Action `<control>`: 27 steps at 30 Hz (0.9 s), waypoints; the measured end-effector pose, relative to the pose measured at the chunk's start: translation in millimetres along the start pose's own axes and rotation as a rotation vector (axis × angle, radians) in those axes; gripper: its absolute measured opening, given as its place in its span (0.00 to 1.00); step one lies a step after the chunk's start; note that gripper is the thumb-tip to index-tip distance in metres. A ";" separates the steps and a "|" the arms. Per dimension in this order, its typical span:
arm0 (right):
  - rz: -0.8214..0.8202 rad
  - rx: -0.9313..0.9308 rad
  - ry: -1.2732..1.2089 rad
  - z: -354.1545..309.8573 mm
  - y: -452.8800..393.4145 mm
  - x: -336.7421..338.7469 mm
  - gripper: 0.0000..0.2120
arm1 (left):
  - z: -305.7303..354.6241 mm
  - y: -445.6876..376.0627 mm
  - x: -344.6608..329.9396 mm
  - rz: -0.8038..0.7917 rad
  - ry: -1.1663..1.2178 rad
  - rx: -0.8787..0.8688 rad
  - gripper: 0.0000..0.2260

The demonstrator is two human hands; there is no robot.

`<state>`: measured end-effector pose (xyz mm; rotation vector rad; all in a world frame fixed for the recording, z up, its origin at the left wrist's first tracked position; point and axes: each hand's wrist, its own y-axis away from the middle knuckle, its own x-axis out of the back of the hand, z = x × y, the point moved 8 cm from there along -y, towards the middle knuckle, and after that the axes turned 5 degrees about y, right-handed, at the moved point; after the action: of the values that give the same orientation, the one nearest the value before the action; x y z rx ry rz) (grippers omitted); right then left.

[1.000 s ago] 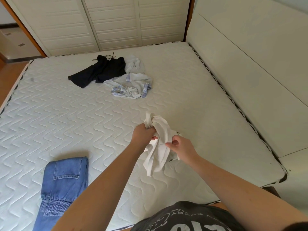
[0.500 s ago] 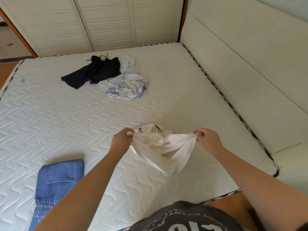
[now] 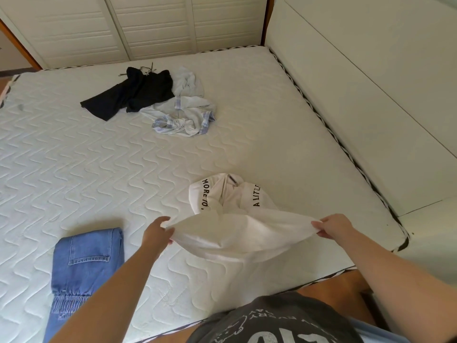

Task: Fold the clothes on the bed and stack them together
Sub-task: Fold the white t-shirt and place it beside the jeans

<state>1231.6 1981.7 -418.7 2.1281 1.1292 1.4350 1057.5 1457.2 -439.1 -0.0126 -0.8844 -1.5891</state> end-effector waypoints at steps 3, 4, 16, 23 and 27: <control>-0.051 -0.115 -0.047 22.9 -11.8 -3.6 0.14 | -27.8 -0.8 -4.5 0.014 -0.024 0.205 0.16; -0.056 -0.129 -0.011 26.5 -16.8 -3.5 0.14 | -34.1 -0.1 -3.1 0.014 -0.080 0.272 0.11; -0.354 -0.321 0.013 49.0 -42.5 -19.2 0.13 | -47.9 30.8 -74.0 -0.187 0.181 0.670 0.04; -0.297 -0.014 -0.528 -146.1 -83.2 -4.4 0.18 | 80.2 -43.9 -53.8 -0.170 0.582 0.528 0.11; -0.261 0.291 -0.652 -318.1 -87.3 62.2 0.05 | 221.8 -102.5 29.2 -0.009 0.739 0.241 0.02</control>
<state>922.9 2036.6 -298.8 2.2677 1.3197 0.4176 860.2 1546.4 -322.2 0.7054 -0.4782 -1.3292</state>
